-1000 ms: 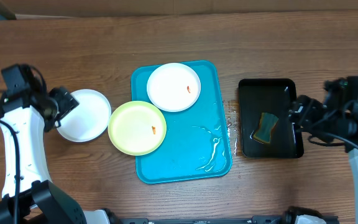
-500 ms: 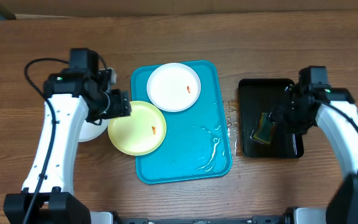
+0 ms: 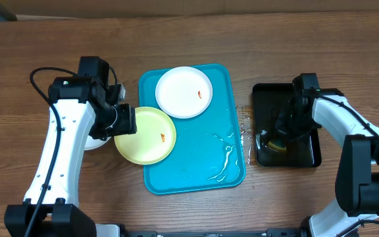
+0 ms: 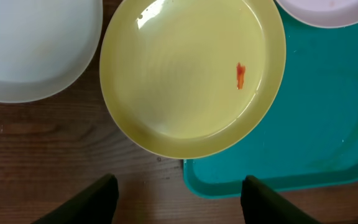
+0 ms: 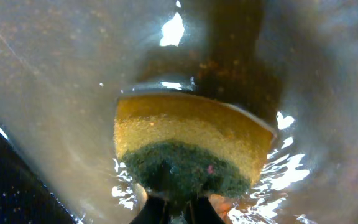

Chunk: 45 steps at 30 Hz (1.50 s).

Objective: Clean dirty plates on tray and stack at the side

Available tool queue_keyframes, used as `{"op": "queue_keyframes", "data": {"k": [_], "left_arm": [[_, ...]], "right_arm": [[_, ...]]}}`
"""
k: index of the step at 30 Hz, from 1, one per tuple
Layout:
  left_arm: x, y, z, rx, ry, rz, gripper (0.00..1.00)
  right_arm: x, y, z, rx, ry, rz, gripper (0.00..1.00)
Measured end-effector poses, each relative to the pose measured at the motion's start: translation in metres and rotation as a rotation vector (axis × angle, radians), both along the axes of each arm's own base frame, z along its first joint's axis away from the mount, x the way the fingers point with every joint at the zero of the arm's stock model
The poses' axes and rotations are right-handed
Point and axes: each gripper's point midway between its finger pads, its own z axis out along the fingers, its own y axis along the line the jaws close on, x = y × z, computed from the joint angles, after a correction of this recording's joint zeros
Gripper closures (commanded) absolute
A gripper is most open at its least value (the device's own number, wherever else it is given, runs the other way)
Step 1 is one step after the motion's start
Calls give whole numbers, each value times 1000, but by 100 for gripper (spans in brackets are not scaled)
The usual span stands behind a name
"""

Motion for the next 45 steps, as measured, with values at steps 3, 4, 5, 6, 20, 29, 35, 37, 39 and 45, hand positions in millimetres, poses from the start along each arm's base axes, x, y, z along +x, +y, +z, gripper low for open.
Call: {"op": "queue_keyframes", "data": {"k": [3,4,5,6,20,29,35,37,39,45], "left_arm": [[-3,0,6,1,-6,0,31],[-3,0,9,2,-16,1,30],[-4,1,12,7,-25,5,29],[-5,3,15,17,-37,9,27],[-3,37,-22,191,-20,136,19],[-1,58,-30,223,-26,209,18],[0,58,-30,223,-28,209,18],[0,58,-30,223,-28,209,16],[1,58,-30,223,-33,209,17],[15,59,-36,223,-95,189,17]], "right_arm": [[-5,-3,5,-16,30,2,96],[-7,-4,8,-21,43,7,93],[-9,-5,11,-28,51,9,84],[-9,-5,14,-34,51,12,72],[-24,10,24,-16,-13,29,66],[-37,9,2,-36,9,-23,96],[-30,1,25,-86,17,7,66],[-20,1,40,-92,-18,13,57],[-13,0,51,-95,-53,22,52],[-14,-1,58,-104,-66,25,45]]}}
